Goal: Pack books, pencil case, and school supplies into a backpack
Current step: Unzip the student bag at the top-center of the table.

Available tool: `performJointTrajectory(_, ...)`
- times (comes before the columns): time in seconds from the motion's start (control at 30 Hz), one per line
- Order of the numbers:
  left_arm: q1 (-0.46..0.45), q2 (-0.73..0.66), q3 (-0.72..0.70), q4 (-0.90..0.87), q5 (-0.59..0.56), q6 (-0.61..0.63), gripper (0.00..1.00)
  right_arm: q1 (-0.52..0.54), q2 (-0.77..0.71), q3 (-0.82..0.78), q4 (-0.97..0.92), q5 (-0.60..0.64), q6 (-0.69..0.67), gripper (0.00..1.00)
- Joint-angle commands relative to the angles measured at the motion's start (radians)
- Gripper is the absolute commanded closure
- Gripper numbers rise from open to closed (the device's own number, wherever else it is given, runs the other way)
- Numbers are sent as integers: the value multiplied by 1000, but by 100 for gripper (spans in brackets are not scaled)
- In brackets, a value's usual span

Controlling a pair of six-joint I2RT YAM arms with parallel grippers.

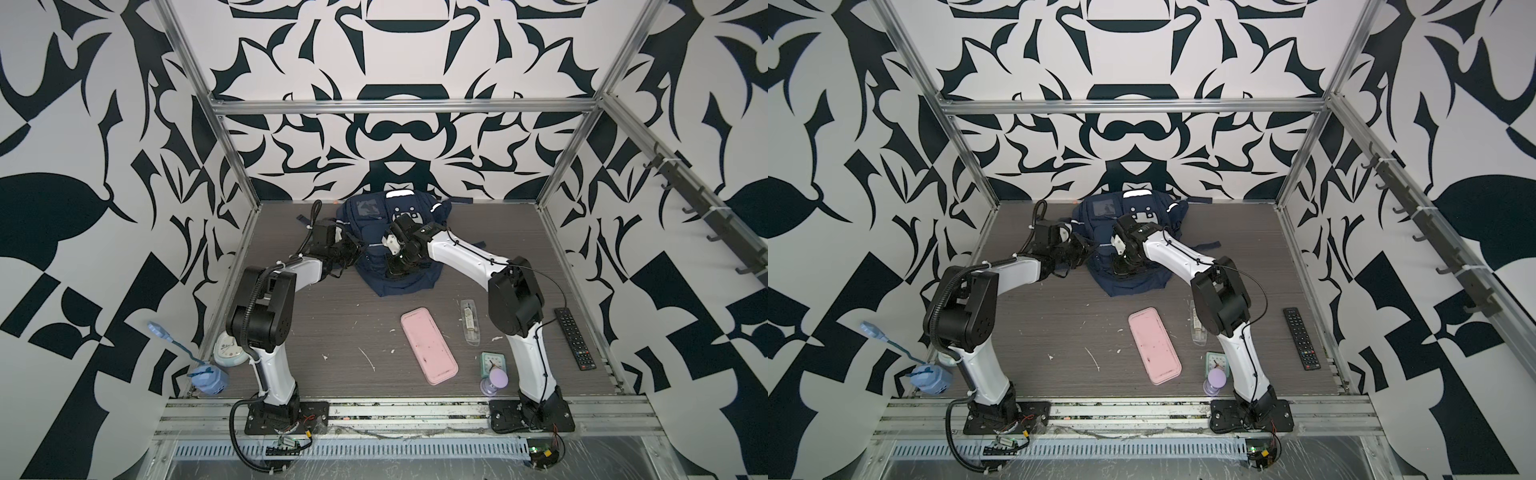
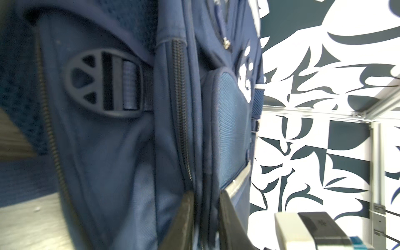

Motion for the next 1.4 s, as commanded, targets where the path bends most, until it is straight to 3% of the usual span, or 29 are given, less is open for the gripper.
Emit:
performJointTrajectory(0.0,-24,-78,-14,78,75,-28,80,40,-12,85,80,-58,20,100)
performJointTrajectory(0.27,-18,-107,-21,78,78,-28,72,65,-30,99,87,-74,32,100)
performJointTrajectory(0.5,-18,-130,-41,46,69,-16,60,68,32,188,119,-46,84,100)
performJointTrajectory(0.8,14,-173,-76,-34,51,27,55,39,136,331,136,22,166,100)
performJointTrajectory(1.1,112,-231,-96,-160,-19,139,49,17,-13,92,217,24,161,100)
performJointTrajectory(1.37,115,-103,18,-245,-100,231,48,-1,-184,-130,226,35,116,100)
